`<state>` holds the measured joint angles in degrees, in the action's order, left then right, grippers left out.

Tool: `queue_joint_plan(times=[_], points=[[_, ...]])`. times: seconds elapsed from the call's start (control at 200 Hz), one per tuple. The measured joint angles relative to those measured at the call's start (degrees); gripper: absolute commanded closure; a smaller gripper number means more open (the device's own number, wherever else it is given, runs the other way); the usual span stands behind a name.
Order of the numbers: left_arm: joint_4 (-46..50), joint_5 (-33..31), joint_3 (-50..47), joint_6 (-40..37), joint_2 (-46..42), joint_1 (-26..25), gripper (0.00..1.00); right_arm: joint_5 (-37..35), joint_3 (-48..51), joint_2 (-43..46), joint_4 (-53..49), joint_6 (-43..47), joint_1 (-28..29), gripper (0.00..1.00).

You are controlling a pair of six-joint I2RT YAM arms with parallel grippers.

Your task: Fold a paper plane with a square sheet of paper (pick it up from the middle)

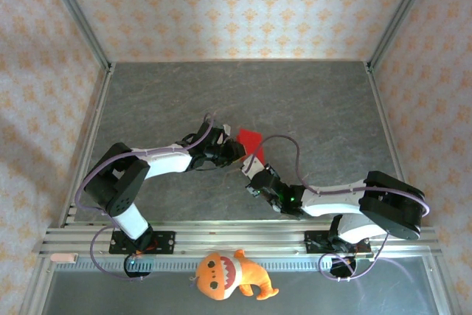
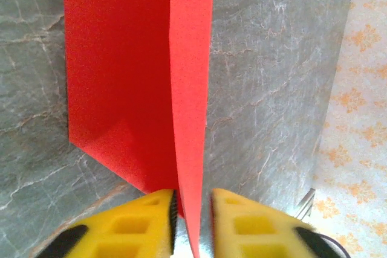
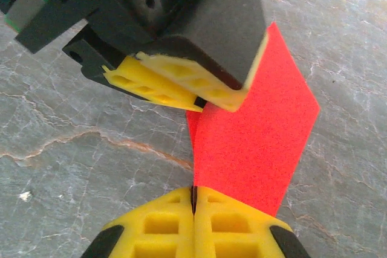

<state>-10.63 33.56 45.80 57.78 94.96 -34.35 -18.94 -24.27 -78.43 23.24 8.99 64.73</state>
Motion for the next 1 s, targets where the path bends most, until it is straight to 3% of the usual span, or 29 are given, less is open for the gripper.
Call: queue_joint_plan(times=[0.125,0.305,0.636,0.811,1.001], points=[[2.32,-3.89,0.00,-0.94,-1.25,0.02,0.49,3.04,0.00,0.00,0.00,-1.99,-0.11,1.00],[5.79,-10.10,-0.28,-4.15,-7.89,1.09,0.48,14.71,-0.68,0.02,-0.15,-8.55,-4.02,1.00],[3.91,-15.26,-3.91,-9.05,-12.98,1.46,0.61,39.91,-2.69,-0.04,0.46,-20.39,-15.15,1.00],[3.34,-12.35,-0.87,-12.09,-9.38,1.46,0.70,50.95,-2.23,-1.42,2.38,-25.77,-21.90,1.00],[2.71,-8.15,3.39,-13.33,-2.82,1.46,0.79,57.42,-1.66,-3.10,2.56,-28.48,-24.63,1.00]])
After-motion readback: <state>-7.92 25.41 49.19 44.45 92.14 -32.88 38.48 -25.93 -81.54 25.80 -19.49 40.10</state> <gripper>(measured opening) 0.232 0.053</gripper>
